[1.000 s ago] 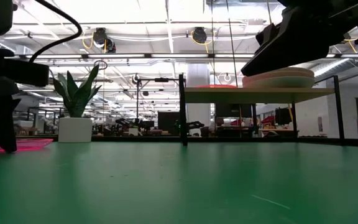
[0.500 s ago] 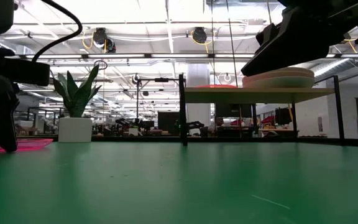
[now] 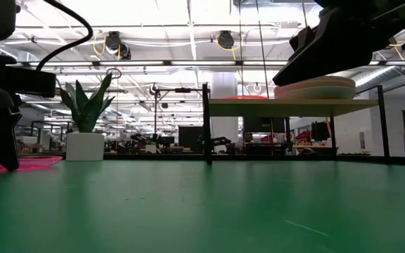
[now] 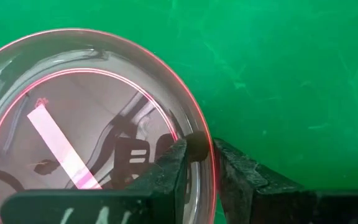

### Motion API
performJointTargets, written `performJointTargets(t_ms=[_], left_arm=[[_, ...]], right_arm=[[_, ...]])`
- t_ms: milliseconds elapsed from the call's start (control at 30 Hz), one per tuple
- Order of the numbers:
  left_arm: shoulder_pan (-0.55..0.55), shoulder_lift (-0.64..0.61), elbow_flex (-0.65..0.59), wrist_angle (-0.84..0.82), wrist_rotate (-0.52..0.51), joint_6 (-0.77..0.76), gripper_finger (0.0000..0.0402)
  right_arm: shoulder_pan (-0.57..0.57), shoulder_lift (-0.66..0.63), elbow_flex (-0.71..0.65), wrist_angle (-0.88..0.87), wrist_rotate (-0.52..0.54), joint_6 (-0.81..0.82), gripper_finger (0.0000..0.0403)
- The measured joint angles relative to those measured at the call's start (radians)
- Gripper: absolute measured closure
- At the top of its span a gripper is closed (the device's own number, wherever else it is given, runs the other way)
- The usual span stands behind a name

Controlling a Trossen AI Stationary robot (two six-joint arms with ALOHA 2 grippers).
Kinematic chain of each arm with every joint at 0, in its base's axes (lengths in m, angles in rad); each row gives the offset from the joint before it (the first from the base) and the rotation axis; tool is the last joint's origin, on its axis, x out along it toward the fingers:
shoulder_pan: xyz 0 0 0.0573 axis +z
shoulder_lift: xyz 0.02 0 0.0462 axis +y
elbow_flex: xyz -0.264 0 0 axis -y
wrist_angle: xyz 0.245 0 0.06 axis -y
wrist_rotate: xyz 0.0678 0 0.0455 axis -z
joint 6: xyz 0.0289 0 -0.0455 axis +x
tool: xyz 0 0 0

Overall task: Place and stack plates onto a shelf
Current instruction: Stack the small pink plate on top of the small pink plate on the shelf

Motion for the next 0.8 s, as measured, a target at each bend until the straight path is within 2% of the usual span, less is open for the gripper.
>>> performJointTargets(t_ms=[800], left_arm=[[0.000,0.000,0.000,-0.007,0.013,0.024,0.0325]], right_arm=[[0.000,0.000,0.000,-0.001,-0.003,0.000,0.0348]])
